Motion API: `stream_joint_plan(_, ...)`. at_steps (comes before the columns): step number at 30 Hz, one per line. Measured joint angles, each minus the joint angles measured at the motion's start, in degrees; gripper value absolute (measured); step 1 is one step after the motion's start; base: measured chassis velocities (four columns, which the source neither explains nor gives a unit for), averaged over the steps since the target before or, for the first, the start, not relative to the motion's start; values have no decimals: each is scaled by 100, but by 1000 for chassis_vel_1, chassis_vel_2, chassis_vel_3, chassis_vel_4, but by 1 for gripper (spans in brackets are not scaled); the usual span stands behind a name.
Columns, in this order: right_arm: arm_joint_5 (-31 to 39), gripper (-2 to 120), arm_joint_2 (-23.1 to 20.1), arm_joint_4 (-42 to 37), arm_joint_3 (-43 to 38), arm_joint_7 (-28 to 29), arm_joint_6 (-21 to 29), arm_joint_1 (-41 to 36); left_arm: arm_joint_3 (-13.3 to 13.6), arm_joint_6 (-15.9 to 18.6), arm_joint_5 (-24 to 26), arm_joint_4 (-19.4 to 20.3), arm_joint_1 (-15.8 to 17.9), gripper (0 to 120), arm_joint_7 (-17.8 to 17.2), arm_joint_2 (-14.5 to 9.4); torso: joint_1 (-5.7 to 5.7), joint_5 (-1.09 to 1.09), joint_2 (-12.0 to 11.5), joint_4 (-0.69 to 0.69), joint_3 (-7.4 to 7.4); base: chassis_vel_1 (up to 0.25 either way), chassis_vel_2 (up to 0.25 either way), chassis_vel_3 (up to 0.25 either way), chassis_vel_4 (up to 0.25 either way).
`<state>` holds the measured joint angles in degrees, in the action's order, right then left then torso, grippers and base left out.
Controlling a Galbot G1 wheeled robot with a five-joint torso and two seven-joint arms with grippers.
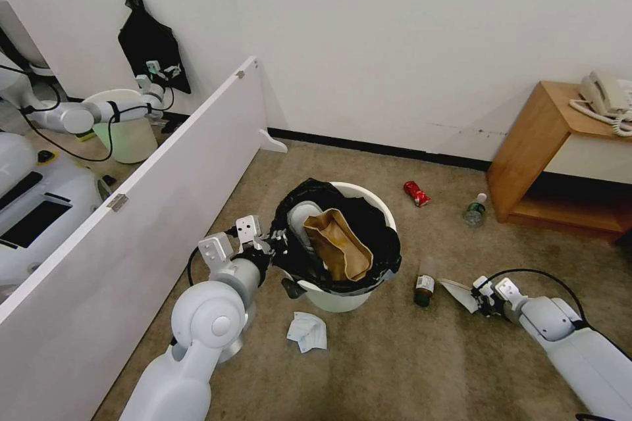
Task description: Pick up the trash bin, then pick up the garbage from the floor and place it into the trash bin.
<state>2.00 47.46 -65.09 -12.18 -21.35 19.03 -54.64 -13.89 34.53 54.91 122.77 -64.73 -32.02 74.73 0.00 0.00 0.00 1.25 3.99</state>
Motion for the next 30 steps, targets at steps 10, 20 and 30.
stream_joint_plan(10,105,0,-105,-238,-265,6,-56,-97,16,-6,98,-51,111,4,-67,-12,0,1,0,-2,0,0,0,0,0)
stream_joint_plan(20,429,0,-507,-1284,-1061,94,-9,-513,43,-5,214,1,150,4,-144,-42,0,0,0,0,0,0,0,0,0)
stream_joint_plan(30,947,0,-575,-2129,-1571,371,20,-553,-39,17,444,65,171,4,-270,-182,0,0,0,0,0,0,0,0,0)
